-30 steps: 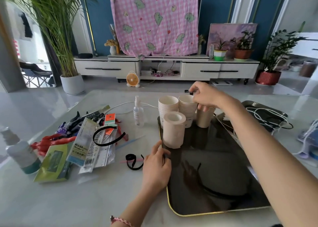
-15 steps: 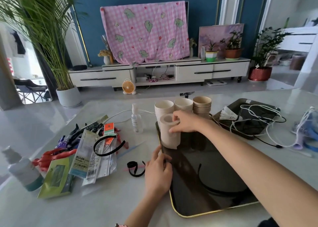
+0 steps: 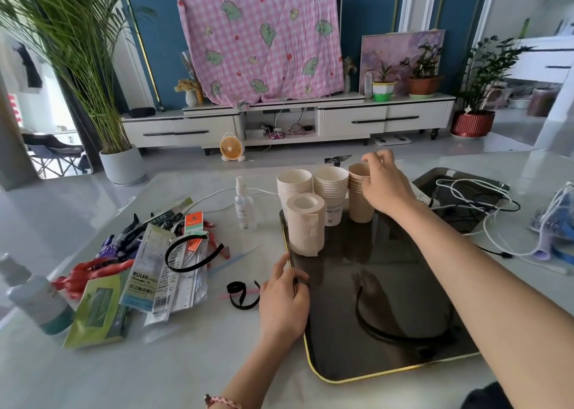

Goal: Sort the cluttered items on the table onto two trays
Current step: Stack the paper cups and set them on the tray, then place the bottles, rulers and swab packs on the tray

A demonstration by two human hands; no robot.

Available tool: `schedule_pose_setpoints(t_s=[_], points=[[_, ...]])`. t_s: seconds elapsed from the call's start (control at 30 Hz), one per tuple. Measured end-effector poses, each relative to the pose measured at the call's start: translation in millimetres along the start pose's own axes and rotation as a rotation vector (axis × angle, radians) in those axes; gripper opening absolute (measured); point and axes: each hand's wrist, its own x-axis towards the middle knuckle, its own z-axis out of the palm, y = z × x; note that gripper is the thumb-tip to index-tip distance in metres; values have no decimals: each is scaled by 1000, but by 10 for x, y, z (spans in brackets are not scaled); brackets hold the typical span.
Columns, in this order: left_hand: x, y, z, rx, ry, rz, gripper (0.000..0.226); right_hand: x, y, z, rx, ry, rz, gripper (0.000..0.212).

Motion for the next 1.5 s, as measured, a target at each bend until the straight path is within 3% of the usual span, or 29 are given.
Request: schedule_pose_setpoints(t_s=[0.07, 0.1, 0.13, 0.23, 0.27, 0.3, 0.47, 0.7, 0.87, 0.97, 1.17, 1.33, 1.5], points=[[4, -3, -3, -4, 4, -5, 21, -41, -81, -2, 55, 191, -89, 21], [3, -1, -5, -8, 9, -3, 21, -47, -153, -1, 122, 195, -100, 13], [6, 4, -8, -14, 18, 0, 21, -61, -244, 0, 210, 93, -60, 10], [-1, 22, -8, -40, 56, 16, 23, -265, -491, 97, 387, -659, 249, 25], [-5, 25, -10, -41, 63, 16, 23, -355, -531, 152, 408, -840, 318, 32], [-5, 30, -11, -38, 64, 14, 23, -426, -550, 217, 448, -916, 348, 38], [-21, 33, -17, -33, 48, 12, 21, -505, -606, 519, 742, -712, 448, 38], [-12, 9, -13, -19, 44, 15, 17, -599, -725, 573, 838, -692, 475, 41], [-84, 88, -17, -96, 203, 106, 19, -643, -658, 324, 273, -725, 164, 22], [-170, 101, -30, -113, 339, 209, 31, -815, -671, 193, 219, -756, -27, 8], [-392, -147, -278, -300, 379, 249, 32, -991, -785, 186, 242, -571, -204, 15], [-494, -393, -588, -388, 423, 136, 39, -999, -1074, 364, 252, -463, -319, 23], [-429, -551, -692, -677, 536, -159, 41, -1035, -1331, 543, 136, -560, -506, 48]])
